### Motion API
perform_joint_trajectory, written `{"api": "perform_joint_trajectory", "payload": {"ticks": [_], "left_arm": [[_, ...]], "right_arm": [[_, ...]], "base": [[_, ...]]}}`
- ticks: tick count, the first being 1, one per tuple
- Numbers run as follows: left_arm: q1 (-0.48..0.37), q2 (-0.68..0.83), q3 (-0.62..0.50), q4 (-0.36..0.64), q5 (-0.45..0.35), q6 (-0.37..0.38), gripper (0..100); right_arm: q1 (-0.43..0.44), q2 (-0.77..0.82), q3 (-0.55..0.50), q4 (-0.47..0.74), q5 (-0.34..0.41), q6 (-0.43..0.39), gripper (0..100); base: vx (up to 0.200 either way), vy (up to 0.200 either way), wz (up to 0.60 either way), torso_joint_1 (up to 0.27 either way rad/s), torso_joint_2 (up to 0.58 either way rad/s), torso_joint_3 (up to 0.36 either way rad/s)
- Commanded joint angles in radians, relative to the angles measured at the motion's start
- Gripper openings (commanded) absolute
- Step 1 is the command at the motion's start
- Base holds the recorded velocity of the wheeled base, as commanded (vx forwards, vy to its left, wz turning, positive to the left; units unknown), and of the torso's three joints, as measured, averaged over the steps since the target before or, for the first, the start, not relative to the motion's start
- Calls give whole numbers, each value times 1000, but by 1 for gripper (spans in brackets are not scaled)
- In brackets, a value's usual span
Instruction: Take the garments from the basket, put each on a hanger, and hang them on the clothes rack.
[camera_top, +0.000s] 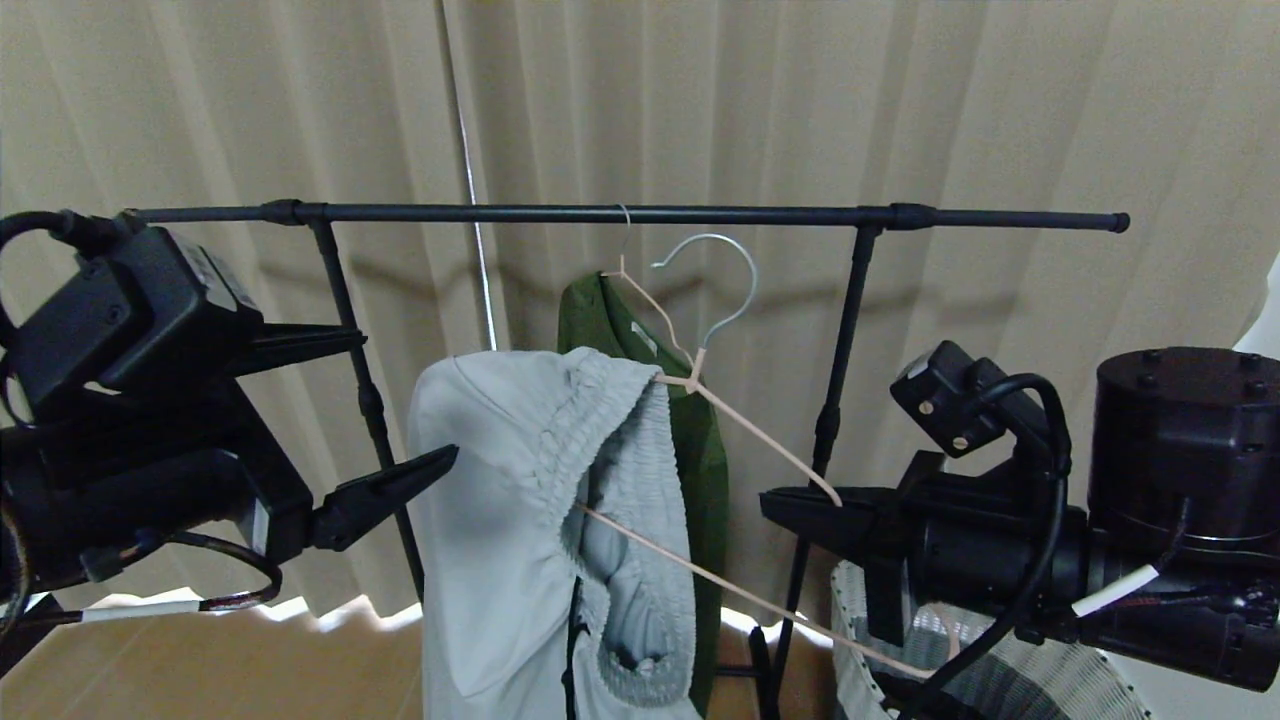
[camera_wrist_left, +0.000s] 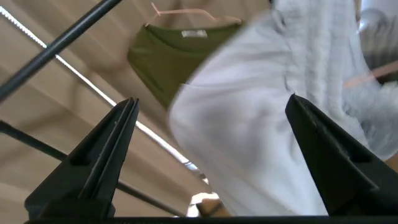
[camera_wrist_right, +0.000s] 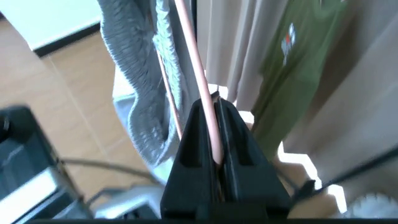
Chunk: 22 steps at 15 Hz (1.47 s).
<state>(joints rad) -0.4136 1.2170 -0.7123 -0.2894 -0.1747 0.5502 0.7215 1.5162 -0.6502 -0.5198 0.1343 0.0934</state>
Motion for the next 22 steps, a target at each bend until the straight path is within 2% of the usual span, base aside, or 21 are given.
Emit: {"api": "perform_joint_trajectory", "payload": {"ticks": [1, 4, 6, 8, 9, 10, 11, 19, 20, 22], "left_arm": [[-28, 38, -7, -1, -2, 2, 100], [-80, 50, -9, -1, -8, 11, 100], [-93, 58, -9, -1, -46, 42, 100], [-88, 114, -16, -2, -55, 125, 100], [-94, 118, -15, -1, -63, 143, 100], [-94, 118, -13, -1, -68, 145, 100], [-94, 121, -19, -1, -108, 145, 100], [-79, 177, -49, -1, -111, 157, 100], [-79, 177, -49, -1, -111, 157, 0], [-79, 177, -47, -1, -111, 157, 0]], "right_arm": [[15, 19, -3, 4, 1, -1, 0], [44, -5, 11, 21, 1, -3, 0], [59, -16, 15, 37, 1, -3, 0], [82, -27, 21, 37, 1, -3, 0], [84, -27, 20, 37, 1, -3, 0], [84, -28, 20, 37, 1, -3, 0], [82, -33, 24, 37, 1, -1, 0], [125, -62, 27, 35, 15, -1, 0], [125, -63, 27, 35, 28, -1, 0], [125, -70, 27, 34, 36, -1, 0]], "base": [[0, 0, 0, 0, 0, 0], [0, 0, 0, 0, 0, 0], [0, 0, 0, 0, 0, 0], [0, 0, 0, 0, 0, 0], [0, 0, 0, 0, 0, 0], [0, 0, 0, 0, 0, 0], [0, 0, 0, 0, 0, 0], [0, 0, 0, 0, 0, 0], [0, 0, 0, 0, 0, 0], [0, 0, 0, 0, 0, 0]]}}
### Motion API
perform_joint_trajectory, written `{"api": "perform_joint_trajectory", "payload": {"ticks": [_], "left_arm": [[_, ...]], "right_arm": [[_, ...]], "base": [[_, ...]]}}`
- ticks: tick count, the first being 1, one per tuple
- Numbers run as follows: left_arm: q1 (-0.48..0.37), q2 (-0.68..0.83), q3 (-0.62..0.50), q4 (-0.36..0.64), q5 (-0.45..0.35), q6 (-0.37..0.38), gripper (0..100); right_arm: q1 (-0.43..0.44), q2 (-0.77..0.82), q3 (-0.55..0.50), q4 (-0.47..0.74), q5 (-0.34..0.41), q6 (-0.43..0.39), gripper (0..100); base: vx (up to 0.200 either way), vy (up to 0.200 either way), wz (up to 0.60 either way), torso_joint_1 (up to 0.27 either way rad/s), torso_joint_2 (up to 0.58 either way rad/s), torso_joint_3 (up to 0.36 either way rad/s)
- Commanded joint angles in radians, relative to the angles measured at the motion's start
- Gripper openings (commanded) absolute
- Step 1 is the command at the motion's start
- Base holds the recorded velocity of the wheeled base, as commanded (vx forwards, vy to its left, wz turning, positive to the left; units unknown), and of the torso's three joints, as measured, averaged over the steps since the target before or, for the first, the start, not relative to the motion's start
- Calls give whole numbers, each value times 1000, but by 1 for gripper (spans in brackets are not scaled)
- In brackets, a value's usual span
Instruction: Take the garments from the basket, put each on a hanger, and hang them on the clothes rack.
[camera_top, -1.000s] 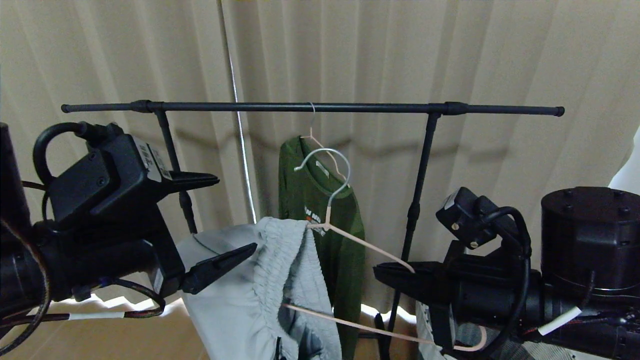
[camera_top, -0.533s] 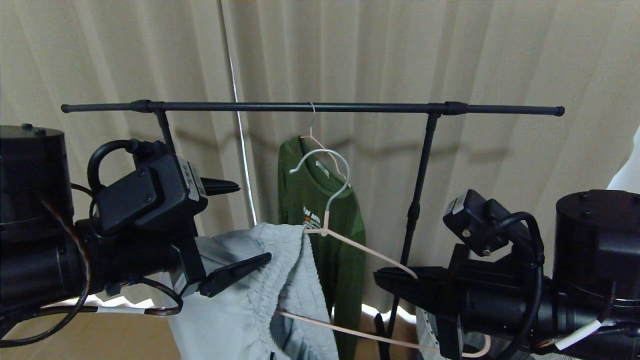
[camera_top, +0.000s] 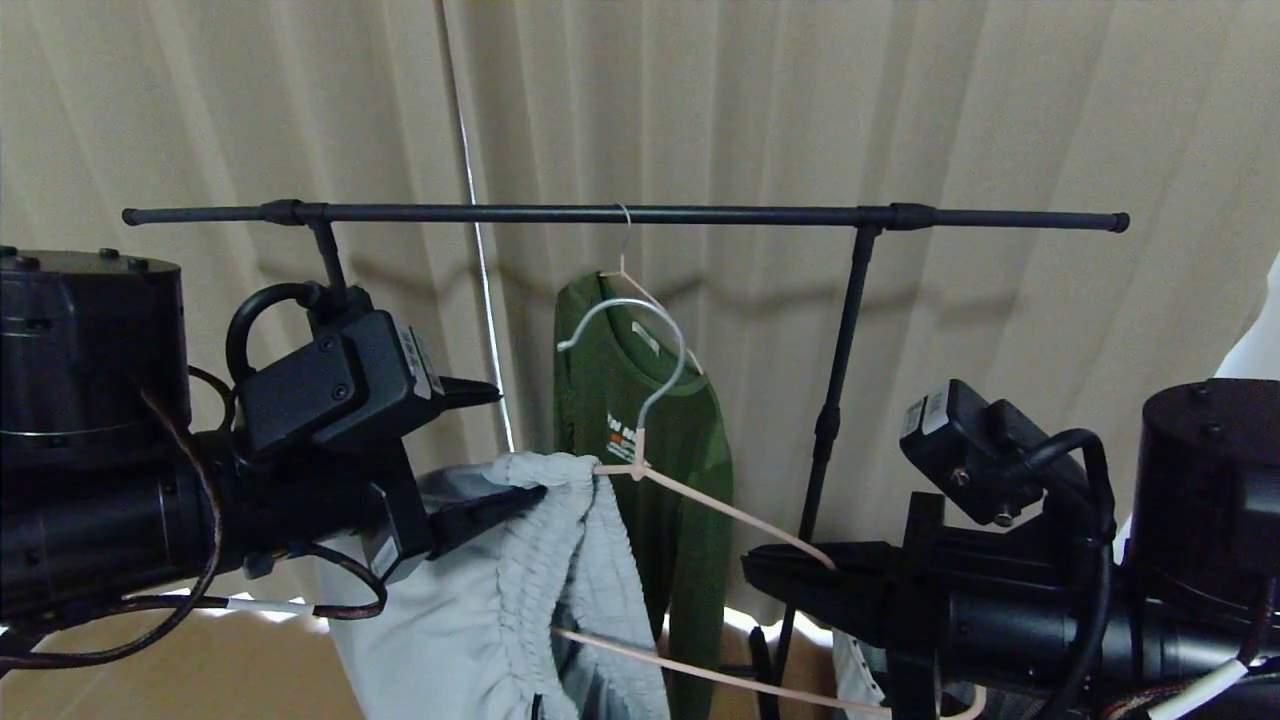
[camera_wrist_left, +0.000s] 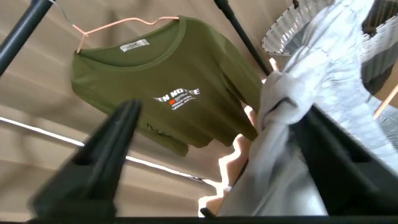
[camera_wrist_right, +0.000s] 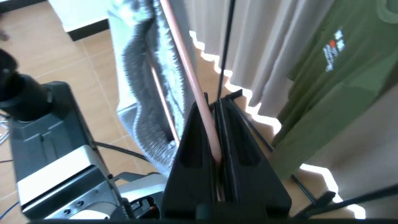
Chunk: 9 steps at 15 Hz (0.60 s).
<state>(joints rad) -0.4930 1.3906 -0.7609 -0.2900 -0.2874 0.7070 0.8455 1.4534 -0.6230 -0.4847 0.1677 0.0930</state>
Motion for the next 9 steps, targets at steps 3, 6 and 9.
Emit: {"api": "perform_joint_trajectory", "payload": {"ticks": [3, 6, 9], "left_arm": [[1, 1, 6, -1, 1, 0, 0], [1, -2, 14, -12, 5, -8, 0], [1, 5, 49, -83, 10, -11, 0]], "right_arm": [[1, -10, 2, -3, 3, -1, 0], [-5, -8, 2, -8, -2, -1, 0], [-8, -4, -4, 1, -5, -2, 0]], "base": [[0, 0, 0, 0, 0, 0], [0, 0, 0, 0, 0, 0], [0, 0, 0, 0, 0, 0]]}}
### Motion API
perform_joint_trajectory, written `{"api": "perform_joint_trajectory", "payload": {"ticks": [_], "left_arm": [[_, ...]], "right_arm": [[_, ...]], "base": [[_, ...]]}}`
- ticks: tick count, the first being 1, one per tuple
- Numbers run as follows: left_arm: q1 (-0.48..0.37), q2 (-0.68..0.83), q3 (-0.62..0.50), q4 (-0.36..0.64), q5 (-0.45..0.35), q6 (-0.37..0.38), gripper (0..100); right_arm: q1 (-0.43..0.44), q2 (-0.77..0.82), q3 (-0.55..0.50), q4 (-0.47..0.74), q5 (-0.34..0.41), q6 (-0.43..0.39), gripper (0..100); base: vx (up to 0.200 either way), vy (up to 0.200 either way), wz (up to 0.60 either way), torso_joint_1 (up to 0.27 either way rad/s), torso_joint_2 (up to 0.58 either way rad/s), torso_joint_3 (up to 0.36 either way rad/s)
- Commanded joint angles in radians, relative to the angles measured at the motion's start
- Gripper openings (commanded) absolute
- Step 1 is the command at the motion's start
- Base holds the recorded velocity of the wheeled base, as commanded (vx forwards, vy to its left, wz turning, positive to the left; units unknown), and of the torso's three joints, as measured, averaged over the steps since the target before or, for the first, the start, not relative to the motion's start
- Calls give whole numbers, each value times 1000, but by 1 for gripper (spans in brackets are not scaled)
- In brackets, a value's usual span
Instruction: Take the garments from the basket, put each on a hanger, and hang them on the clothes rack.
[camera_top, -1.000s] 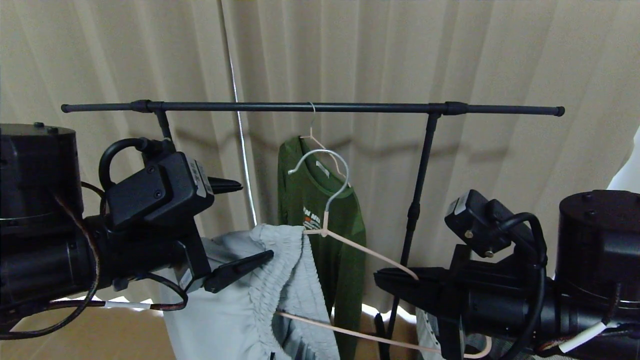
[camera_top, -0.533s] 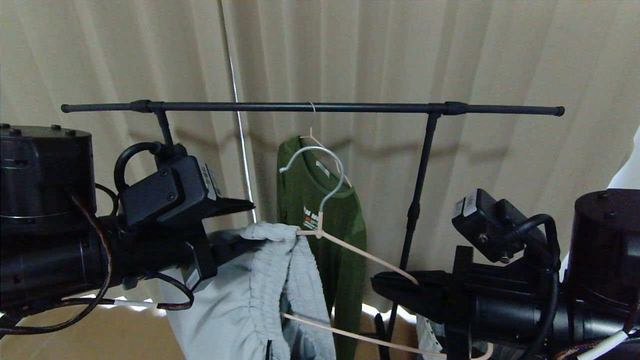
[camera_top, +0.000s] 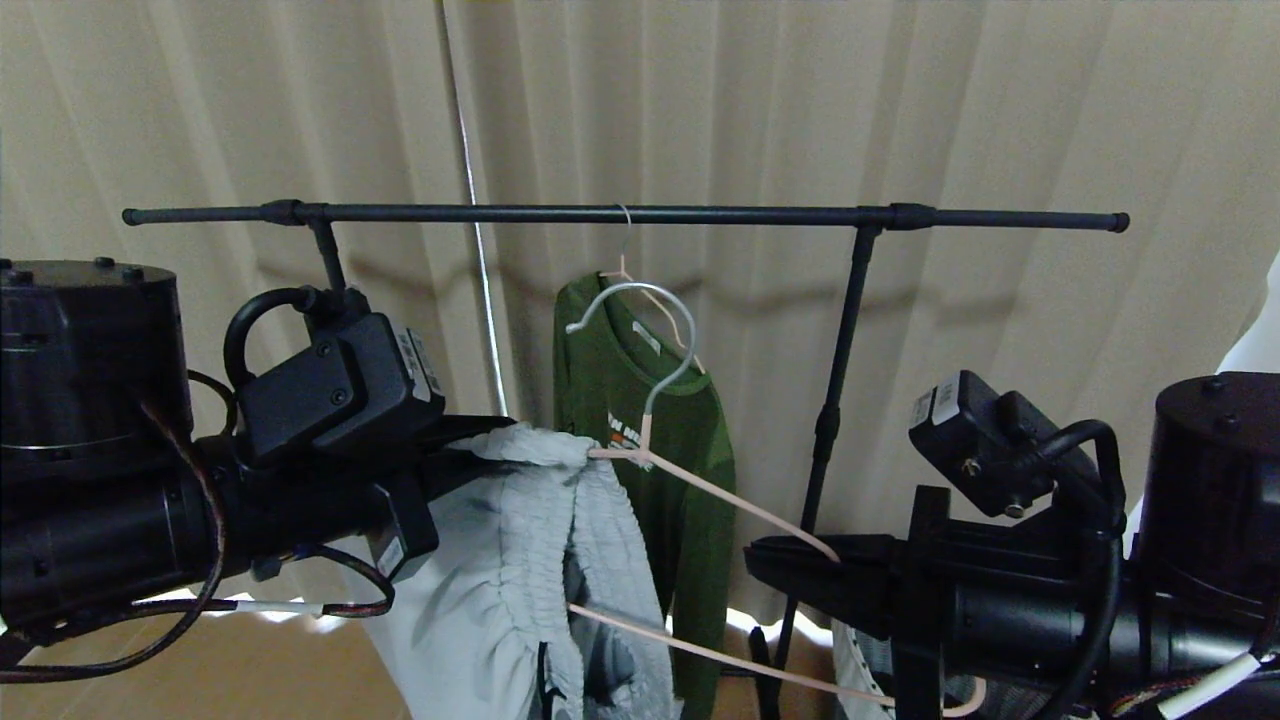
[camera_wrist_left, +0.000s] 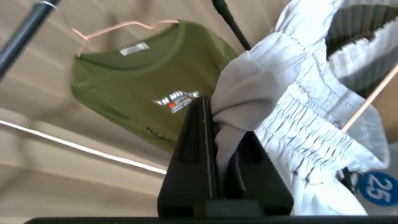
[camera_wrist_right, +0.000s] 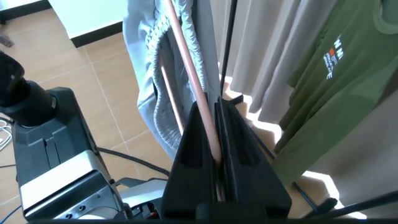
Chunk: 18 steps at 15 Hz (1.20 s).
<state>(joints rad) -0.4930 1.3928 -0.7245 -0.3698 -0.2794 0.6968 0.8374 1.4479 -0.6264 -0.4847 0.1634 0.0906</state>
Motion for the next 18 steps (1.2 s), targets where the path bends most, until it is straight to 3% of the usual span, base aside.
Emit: {"api": "perform_joint_trajectory", "payload": {"ticks": [1, 6, 9, 13, 16, 18], "left_arm": [[2, 2, 16, -6, 2, 0, 0], [39, -5, 19, -6, 6, -22, 0], [74, -6, 39, -6, 100, -23, 0], [119, -34, 60, -6, 189, -37, 0], [122, -34, 53, -8, 318, -195, 0], [93, -37, 53, -9, 324, -292, 0]], "right_arm": [[-1, 2, 1, 3, -1, 0, 100], [-66, -4, 5, -9, -10, -5, 100], [-118, -17, 24, -12, -19, -66, 100], [-150, -43, 42, -11, -24, -69, 100], [-156, -38, 62, -11, -38, -71, 100], [-152, -26, 79, -12, -41, -68, 100]], "base": [[0, 0, 0, 0, 0, 0], [0, 0, 0, 0, 0, 0], [0, 0, 0, 0, 0, 0], [0, 0, 0, 0, 0, 0], [0, 0, 0, 0, 0, 0], [0, 0, 0, 0, 0, 0]]}}
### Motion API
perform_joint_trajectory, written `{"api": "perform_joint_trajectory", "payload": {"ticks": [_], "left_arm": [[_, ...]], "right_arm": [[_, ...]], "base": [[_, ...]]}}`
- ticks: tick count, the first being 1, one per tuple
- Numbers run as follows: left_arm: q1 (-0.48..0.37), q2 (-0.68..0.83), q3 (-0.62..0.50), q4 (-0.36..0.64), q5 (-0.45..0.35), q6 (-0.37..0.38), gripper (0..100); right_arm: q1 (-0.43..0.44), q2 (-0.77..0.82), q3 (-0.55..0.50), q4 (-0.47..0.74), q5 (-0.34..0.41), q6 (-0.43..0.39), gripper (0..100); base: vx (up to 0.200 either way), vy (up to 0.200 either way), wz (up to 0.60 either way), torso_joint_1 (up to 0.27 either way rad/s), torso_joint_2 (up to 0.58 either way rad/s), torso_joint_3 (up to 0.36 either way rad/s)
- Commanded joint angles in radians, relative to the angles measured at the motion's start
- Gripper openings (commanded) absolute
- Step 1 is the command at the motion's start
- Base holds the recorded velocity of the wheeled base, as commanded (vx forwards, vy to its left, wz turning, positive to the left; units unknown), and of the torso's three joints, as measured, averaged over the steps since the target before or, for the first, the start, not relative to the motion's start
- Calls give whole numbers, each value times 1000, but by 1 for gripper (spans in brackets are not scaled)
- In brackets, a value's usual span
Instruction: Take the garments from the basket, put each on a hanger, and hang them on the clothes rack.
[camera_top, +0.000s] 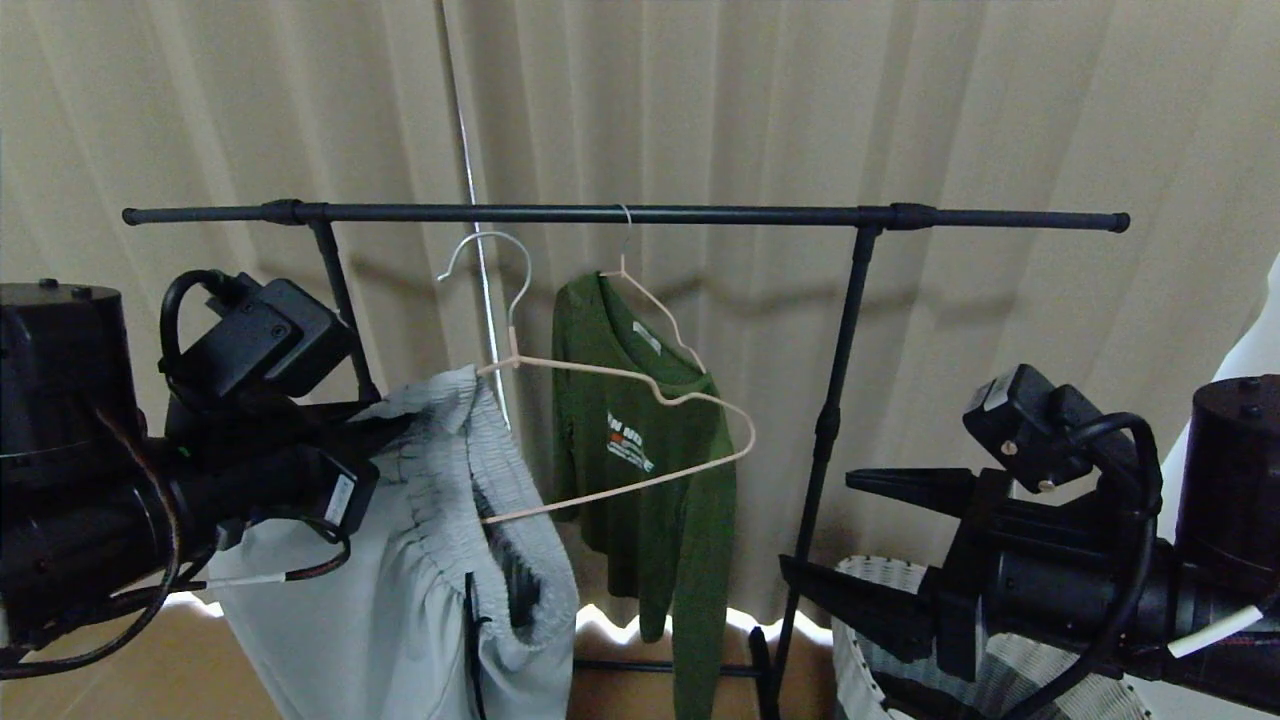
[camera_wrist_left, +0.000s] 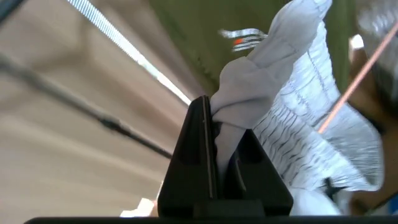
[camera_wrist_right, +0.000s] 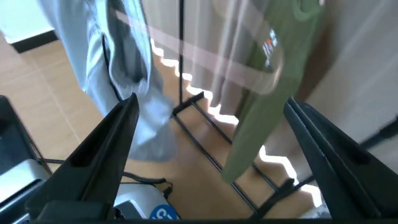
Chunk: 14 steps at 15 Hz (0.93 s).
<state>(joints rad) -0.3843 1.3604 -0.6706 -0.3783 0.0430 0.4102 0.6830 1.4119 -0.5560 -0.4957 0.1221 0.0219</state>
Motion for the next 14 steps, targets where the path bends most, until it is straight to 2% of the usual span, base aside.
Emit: {"api": "perform_joint_trajectory", "payload": {"ticks": [1, 5, 7, 9, 14], "left_arm": [[-27, -9, -3, -5, 2, -30, 0], [-102, -9, -26, -140, -2, -105, 0], [-151, 12, -55, -189, -2, -174, 0], [-186, 12, -73, -197, -2, -205, 0], [-226, -11, -73, -197, -2, -203, 0]], "right_arm": [[9, 21, 8, -3, 2, 3, 100], [115, 75, -4, -9, 2, 50, 100], [138, 121, -2, -86, 1, 58, 100], [138, 176, -4, -176, -1, 56, 100], [135, 249, -42, -193, -22, 56, 100]], "base": [[0, 0, 0, 0, 0, 0], [0, 0, 0, 0, 0, 0], [0, 0, 0, 0, 0, 0], [0, 0, 0, 0, 0, 0], [0, 0, 0, 0, 0, 0]]}}
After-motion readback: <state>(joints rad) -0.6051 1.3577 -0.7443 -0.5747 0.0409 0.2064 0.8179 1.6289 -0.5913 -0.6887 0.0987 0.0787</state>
